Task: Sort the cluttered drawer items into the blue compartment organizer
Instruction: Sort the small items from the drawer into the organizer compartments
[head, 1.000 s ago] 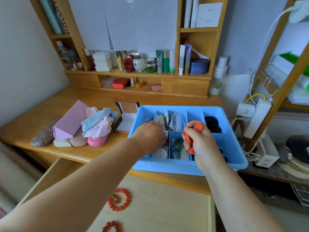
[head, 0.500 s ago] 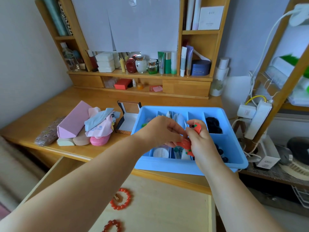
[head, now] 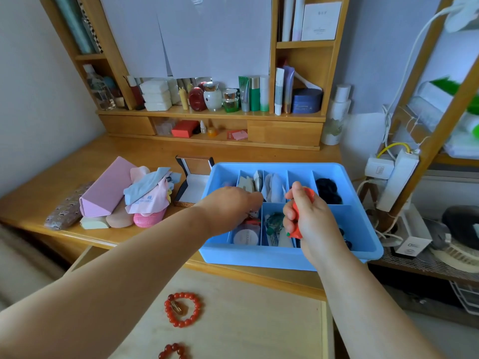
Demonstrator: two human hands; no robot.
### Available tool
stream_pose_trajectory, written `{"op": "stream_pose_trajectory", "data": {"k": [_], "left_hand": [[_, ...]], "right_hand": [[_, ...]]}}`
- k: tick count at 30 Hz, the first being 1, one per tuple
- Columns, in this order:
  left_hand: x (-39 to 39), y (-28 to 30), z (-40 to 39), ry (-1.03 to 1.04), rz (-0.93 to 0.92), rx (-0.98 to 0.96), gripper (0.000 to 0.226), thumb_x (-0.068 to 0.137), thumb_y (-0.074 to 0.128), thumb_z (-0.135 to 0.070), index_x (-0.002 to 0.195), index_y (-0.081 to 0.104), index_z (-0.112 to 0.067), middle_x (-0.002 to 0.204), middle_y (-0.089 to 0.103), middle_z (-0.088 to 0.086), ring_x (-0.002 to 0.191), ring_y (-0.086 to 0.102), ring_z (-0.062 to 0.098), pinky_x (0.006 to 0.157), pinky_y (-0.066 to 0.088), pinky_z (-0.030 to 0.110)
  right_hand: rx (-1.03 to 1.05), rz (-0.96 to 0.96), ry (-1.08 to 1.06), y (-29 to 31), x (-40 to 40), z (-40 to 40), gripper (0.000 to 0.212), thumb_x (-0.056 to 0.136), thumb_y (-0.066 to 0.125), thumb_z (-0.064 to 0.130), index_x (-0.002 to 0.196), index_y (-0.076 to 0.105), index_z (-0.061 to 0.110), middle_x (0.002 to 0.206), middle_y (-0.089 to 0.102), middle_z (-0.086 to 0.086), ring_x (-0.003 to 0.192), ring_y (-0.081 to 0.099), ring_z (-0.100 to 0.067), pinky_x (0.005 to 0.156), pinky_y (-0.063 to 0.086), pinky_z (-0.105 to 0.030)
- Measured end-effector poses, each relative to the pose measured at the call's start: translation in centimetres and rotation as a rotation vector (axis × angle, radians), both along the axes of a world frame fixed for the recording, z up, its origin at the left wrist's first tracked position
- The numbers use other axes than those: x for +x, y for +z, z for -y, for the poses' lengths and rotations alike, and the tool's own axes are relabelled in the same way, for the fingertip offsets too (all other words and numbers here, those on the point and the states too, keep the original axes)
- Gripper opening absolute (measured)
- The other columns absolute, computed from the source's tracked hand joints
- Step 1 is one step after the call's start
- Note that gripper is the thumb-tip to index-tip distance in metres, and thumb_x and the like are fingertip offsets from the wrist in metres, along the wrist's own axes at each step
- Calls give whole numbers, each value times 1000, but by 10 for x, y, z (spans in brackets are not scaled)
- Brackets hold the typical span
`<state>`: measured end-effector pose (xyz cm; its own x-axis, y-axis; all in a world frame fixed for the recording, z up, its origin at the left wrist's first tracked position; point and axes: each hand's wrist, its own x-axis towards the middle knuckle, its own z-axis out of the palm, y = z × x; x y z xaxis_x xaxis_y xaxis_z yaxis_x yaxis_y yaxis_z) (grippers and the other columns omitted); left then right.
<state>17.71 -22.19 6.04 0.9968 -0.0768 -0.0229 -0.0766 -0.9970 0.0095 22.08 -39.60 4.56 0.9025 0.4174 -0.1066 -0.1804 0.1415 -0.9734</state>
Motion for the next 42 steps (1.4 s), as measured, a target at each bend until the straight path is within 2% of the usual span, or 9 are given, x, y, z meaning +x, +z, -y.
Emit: {"op": "stream_pose_trajectory", "data": {"k": [9, 14, 20, 23, 25, 28, 31, 37, 42], "left_hand": [[6, -7, 18, 121, 4, 118, 23, 92, 52, -16, 115, 56, -20, 100, 61, 1, 99, 58, 26, 82, 44, 27], [-9, 30, 36, 104, 348, -715, 17, 89, 63, -16, 105, 67, -20, 77, 62, -7, 64, 53, 5, 66, 50, 25], [-8, 37, 65, -66, 128, -498, 8, 81, 71, -15, 86, 70, -8, 79, 60, -4, 69, 53, 5, 67, 46, 26], [-8, 45, 54, 29, 212, -657, 3, 82, 71, -13, 81, 71, -11, 67, 62, -12, 59, 54, 0, 57, 44, 15], [-8, 54, 33, 114, 234, -725, 8, 86, 66, -11, 87, 73, -15, 79, 70, -8, 69, 64, 11, 65, 54, 29], [-11, 55, 2, 189, 77, -555, 21, 92, 56, -11, 94, 73, -22, 92, 71, -3, 84, 65, 25, 75, 55, 40], [-10, 40, -7, 249, -56, -288, 15, 90, 59, -18, 97, 71, -24, 93, 69, -7, 81, 60, 11, 66, 46, 23], [-2, 18, 2, 167, -1, 6, 9, 86, 61, -21, 81, 61, -29, 92, 64, -8, 93, 50, 14, 74, 39, 27], [8, -4, 16, 131, -21, 385, 16, 87, 54, -14, 91, 67, -23, 98, 63, -4, 98, 49, 20, 77, 35, 28]], "right_hand": [[28, -26, 3, 0, 0, 0, 40, 96, 38, 52, 82, 53, 18, 50, 45, 5, 39, 39, -11, 39, 31, -22], [63, -84, 53, 1, 2, 1, 53, 95, 27, 61, 93, 57, 16, 48, 50, -1, 36, 37, -15, 40, 29, -26], [70, -99, 155, 7, 0, 1, 60, 99, 30, 50, 60, 68, 27, 55, 57, -2, 35, 34, -15, 44, 23, -28], [73, -98, 142, 4, 2, 3, 48, 101, 32, 42, 77, 66, 18, 52, 53, -4, 35, 35, -15, 41, 25, -26], [72, -68, 118, 2, 3, 4, 43, 102, 31, 40, 90, 62, 13, 52, 52, -2, 36, 35, -13, 39, 26, -23], [66, -28, 113, -1, 3, 5, 44, 102, 28, 40, 93, 61, 13, 50, 50, 0, 36, 34, -12, 40, 25, -24], [69, -35, 112, 0, 3, 4, 44, 102, 28, 41, 94, 60, 12, 50, 49, 1, 36, 35, -12, 43, 24, -26], [59, -22, 109, -2, 3, 6, 44, 102, 29, 42, 96, 61, 12, 52, 51, 0, 37, 37, -13, 40, 29, -23], [54, -37, 97, -1, 3, 4, 46, 99, 30, 51, 91, 56, 13, 50, 49, 1, 36, 36, -12, 40, 29, -24]]}}
